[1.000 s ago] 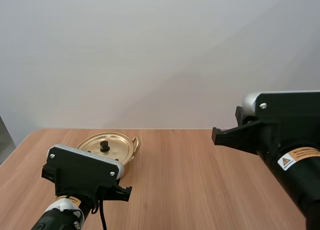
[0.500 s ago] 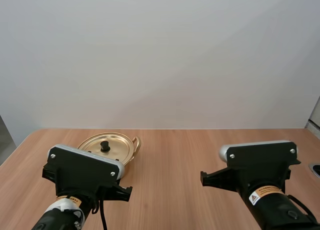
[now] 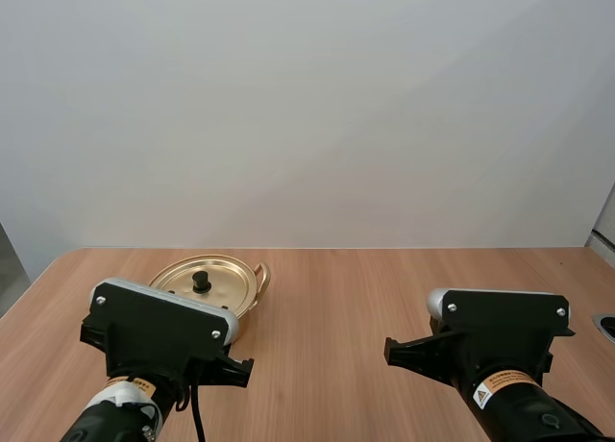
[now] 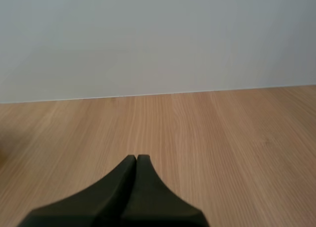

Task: Open the pot, put the car inside, and close it

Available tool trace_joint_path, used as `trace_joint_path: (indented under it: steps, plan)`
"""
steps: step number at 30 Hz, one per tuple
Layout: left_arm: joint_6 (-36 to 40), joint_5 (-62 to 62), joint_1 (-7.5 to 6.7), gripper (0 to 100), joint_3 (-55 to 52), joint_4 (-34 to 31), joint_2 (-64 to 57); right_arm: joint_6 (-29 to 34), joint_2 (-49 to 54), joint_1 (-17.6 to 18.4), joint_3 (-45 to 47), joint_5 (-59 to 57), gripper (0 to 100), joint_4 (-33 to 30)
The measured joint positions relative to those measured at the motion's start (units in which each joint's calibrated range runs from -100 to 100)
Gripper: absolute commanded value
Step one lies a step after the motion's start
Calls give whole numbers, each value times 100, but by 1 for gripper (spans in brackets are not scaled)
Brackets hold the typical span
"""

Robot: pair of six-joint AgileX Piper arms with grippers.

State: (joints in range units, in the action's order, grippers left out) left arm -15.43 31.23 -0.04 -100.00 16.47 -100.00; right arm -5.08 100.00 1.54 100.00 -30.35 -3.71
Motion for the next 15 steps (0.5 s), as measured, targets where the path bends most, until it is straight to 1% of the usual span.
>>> trace_joint_path:
  steps: [2, 3, 5, 9, 10, 11, 12, 13, 15]
  plan:
    - [0, 88, 0, 87, 0, 114, 0, 0, 0, 0, 0, 0, 0, 0]
    - [0, 177, 4, 85, 0, 225, 0, 0, 0, 0, 0, -22, 0, 0]
    - [-64, 214, 4, 83, 0, 543, 0, 0, 0, 0, 0, -67, 0, 0]
    - [-86, 214, 4, 83, 0, 1177, 0, 0, 0, 0, 0, -67, 0, 0]
    - [-86, 214, 4, 81, 0, 1281, 0, 0, 0, 0, 0, -67, 0, 0]
    - [-86, 214, 4, 77, 0, 1356, 0, 0, 0, 0, 0, -67, 0, 0]
    - [-86, 265, 4, 70, 0, 1383, 0, 0, 0, 0, 0, -84, 0, 0]
    - [-86, 309, 4, 58, 0, 1385, 0, 0, 0, 0, 0, -84, 0, 0]
    - [-96, 270, 4, 26, 0, 1333, 0, 0, 0, 0, 0, -84, 0, 0]
